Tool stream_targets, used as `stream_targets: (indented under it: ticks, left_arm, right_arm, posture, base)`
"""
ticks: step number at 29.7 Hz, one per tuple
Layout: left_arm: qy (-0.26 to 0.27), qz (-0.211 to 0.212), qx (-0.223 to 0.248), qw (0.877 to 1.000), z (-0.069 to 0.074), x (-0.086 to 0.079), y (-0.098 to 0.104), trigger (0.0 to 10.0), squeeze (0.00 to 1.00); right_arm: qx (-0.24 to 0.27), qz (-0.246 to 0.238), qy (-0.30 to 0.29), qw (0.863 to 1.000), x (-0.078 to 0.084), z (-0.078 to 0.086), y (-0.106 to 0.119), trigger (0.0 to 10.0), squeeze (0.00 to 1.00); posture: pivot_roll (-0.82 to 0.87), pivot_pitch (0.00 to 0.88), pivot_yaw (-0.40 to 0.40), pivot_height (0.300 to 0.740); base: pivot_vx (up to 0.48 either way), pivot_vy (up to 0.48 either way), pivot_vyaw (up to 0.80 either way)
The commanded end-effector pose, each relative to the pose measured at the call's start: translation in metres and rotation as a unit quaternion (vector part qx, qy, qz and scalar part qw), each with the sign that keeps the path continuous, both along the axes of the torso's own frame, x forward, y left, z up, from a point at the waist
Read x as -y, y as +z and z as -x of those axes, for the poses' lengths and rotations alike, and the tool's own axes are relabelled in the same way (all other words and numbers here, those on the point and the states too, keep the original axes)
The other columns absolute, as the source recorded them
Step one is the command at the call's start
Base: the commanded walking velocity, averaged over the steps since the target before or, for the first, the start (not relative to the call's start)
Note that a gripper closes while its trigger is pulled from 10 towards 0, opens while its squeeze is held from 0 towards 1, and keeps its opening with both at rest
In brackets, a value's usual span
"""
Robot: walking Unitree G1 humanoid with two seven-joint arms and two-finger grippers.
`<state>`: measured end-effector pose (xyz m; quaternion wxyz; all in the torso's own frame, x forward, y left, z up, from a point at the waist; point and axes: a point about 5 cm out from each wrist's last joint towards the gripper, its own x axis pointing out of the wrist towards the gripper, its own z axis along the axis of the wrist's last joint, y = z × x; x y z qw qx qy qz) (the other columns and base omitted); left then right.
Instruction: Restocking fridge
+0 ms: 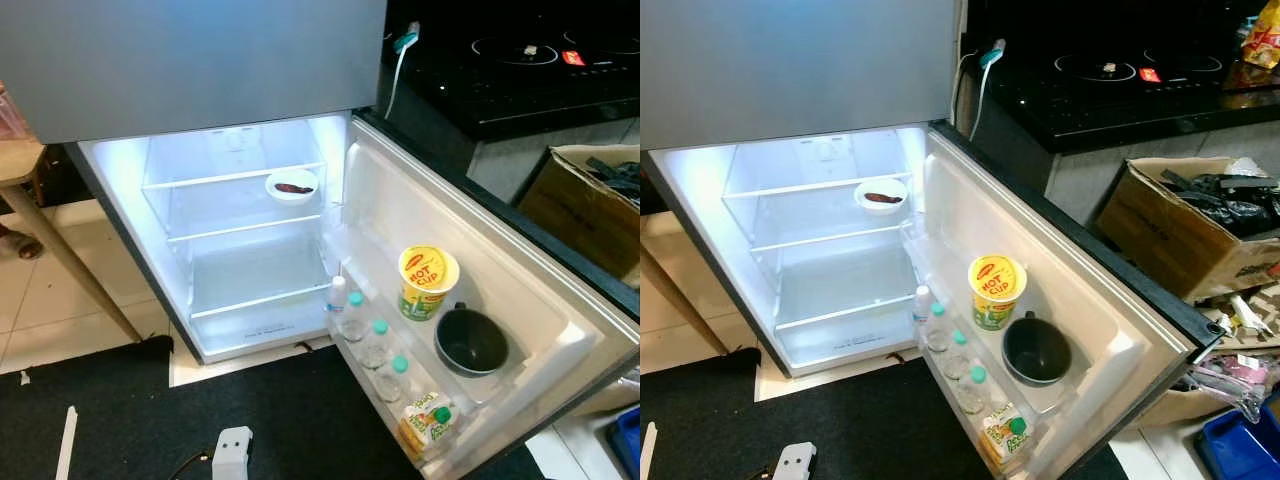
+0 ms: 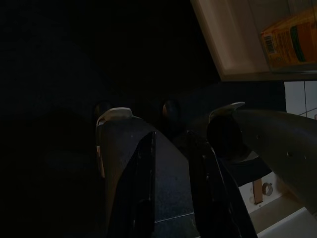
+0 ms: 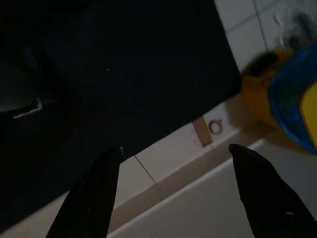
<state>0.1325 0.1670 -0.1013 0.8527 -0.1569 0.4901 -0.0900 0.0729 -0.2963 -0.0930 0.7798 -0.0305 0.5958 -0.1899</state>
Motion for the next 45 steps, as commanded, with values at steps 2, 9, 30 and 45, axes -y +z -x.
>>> stream_targets:
  ticks: [2, 9, 30, 45]
  left_arm:
    - [-0.006, -0.004, -0.017, 1.0, 0.009, -0.002, -0.003, 10.0, 0.0]
    - [-0.034, -0.005, -0.015, 0.999, 0.009, -0.001, -0.003, 10.0, 0.0]
    - [-0.011, 0.0, -0.029, 1.0, 0.011, 0.001, -0.004, 10.0, 0.0]
    - [-0.03, -0.022, -0.042, 0.998, 0.017, 0.001, -0.007, 10.0, 0.0]
  right_arm:
    - [0.108, 0.013, -0.108, 0.988, 0.02, -0.016, 0.013, 10.0, 0.0]
    - [0.198, 0.015, -0.156, 0.968, 0.035, -0.049, 0.031, 10.0, 0.0]
    - [0.326, -0.062, -0.154, 0.93, 0.027, -0.103, 0.052, 10.0, 0.0]
    - [0.242, -0.06, -0.142, 0.958, 0.012, -0.069, 0.027, 10.0, 0.0]
  posture:
    - [-0.07, 0.021, -0.019, 0.74]
    - [-0.07, 0.024, -0.016, 0.74]
    - [-0.07, 0.027, -0.02, 0.74]
    - [-0.07, 0.025, -0.025, 0.74]
  base:
    - [0.0, 0.0, 0.0]
    - [0.0, -0.202, 0.0]
    - [0.0, -0.09, 0.0]
    - [-0.233, 0.0, 0.0]
